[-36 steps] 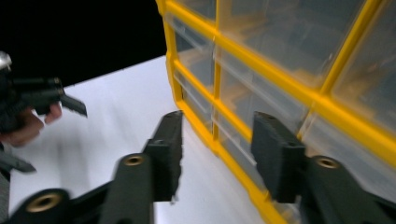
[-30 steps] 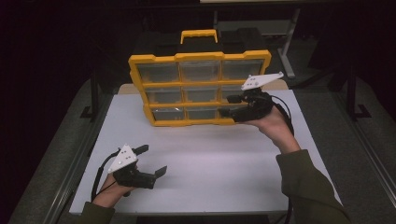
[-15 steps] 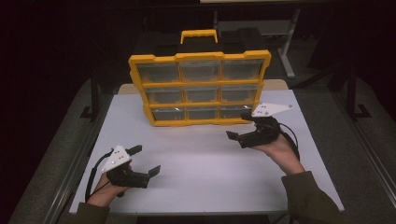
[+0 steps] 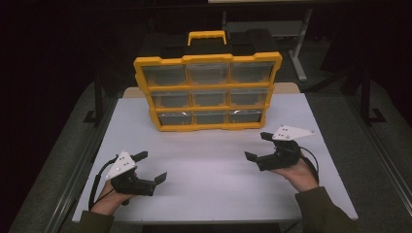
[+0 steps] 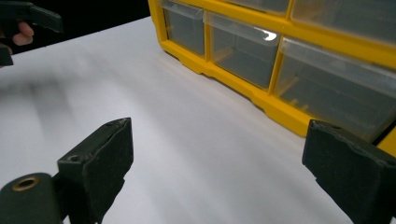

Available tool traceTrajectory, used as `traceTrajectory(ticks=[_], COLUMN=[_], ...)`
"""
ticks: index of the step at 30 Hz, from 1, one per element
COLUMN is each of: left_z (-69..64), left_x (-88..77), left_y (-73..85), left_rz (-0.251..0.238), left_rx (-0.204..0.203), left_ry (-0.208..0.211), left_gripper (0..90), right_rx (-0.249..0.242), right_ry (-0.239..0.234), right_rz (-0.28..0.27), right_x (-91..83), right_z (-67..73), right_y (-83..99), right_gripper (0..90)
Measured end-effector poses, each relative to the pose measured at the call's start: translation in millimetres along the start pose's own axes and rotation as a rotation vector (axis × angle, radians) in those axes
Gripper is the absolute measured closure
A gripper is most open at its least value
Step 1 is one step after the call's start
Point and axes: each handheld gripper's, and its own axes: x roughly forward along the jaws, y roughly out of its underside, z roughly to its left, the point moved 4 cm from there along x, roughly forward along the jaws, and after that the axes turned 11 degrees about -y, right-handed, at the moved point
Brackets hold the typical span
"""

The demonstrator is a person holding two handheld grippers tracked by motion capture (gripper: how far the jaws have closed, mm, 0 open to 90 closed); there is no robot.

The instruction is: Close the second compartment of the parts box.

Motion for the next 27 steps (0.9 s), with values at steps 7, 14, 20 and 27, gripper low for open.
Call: traceTrajectory(ticks=[7, 14, 20, 27], left_z=[-0.6, -0.9, -0.6, -0.9], left_x=[0.4, 0.9, 1.3, 2.1], left_y=[0.6, 1.1, 0.5, 0.4], left_rz=[-0.005, 0.0, -0.001, -0.002], left_rx=[-0.003, 0.001, 0.01, 0.009], left_ry=[0.0, 0.002, 0.004, 0.007], left_gripper=[0.0, 0.0, 0.0, 0.0], right_rx=[0.037, 0.051, 0.075, 0.079], right_ry=[0.003, 0.03, 0.039, 0.043], right_rz=[0.004, 0.036, 0.057, 0.059], right_x=[-7.6, -13.3, -18.6, -20.2], right_z=[0.4, 1.0, -2.0, -2.7], right_y=[21.5, 45.3, 58.2, 61.5], right_gripper=[5.6, 5.6, 5.2, 5.2])
